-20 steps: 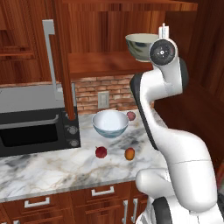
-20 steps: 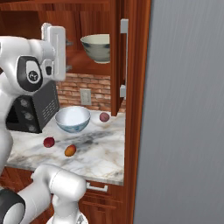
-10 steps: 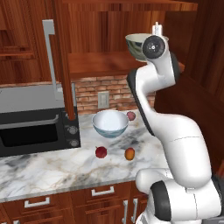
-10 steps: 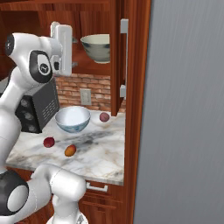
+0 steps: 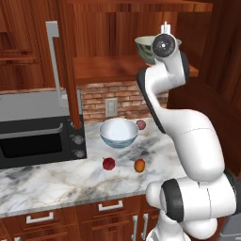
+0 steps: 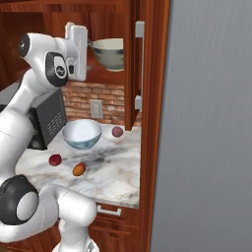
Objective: Pick both bowls and place them on the counter. Then place the mango in one bowl and place the pear in the other bowl.
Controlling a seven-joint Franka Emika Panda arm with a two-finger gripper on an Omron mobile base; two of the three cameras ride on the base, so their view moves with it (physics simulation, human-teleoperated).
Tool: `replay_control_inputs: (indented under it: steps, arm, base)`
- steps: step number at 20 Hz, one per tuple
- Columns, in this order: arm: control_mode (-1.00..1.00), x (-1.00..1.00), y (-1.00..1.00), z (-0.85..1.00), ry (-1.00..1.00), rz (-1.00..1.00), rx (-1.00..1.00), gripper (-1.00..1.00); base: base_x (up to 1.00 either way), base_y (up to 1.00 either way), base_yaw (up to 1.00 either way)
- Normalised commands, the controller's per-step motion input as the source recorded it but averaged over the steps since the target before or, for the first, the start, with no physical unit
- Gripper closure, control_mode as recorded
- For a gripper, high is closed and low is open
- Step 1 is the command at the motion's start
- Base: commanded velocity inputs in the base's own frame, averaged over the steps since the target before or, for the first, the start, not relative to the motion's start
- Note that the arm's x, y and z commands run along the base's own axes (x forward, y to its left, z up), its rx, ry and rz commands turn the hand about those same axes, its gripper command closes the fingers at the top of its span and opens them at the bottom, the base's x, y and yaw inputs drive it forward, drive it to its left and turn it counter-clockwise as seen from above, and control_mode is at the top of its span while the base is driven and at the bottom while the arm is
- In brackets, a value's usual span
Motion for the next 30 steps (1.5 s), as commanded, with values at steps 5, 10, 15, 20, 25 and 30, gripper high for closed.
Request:
replay_control_inputs:
  steps: [5,10,15,20,25,30]
  arm:
    - [-1.00,0.38,-0.02,-0.01,0.00,0.06,0.01,-1.00]
    - [-1.00,0.35,0.00,0.00,0.00,0.06,0.00,-1.00]
    - [-1.00,0.28,0.00,-0.07,0.00,0.01,0.00,-1.00]
    - [-1.00,0.35,0.01,-0.11,0.02,0.00,0.00,-1.00]
    - [-1.00,0.32,0.01,-0.06,0.00,0.00,0.00,-1.00]
    - [-1.00,0.29,0.00,-0.04,0.00,0.00,0.00,-1.00]
  base:
    - [0.00,0.00,0.00]
    - [0.00,0.00,0.00]
    - [0.00,0.00,0.00]
    - [0.00,0.00,0.00]
    - [0.00,0.00,0.00]
    - [0.00,0.00,0.00]
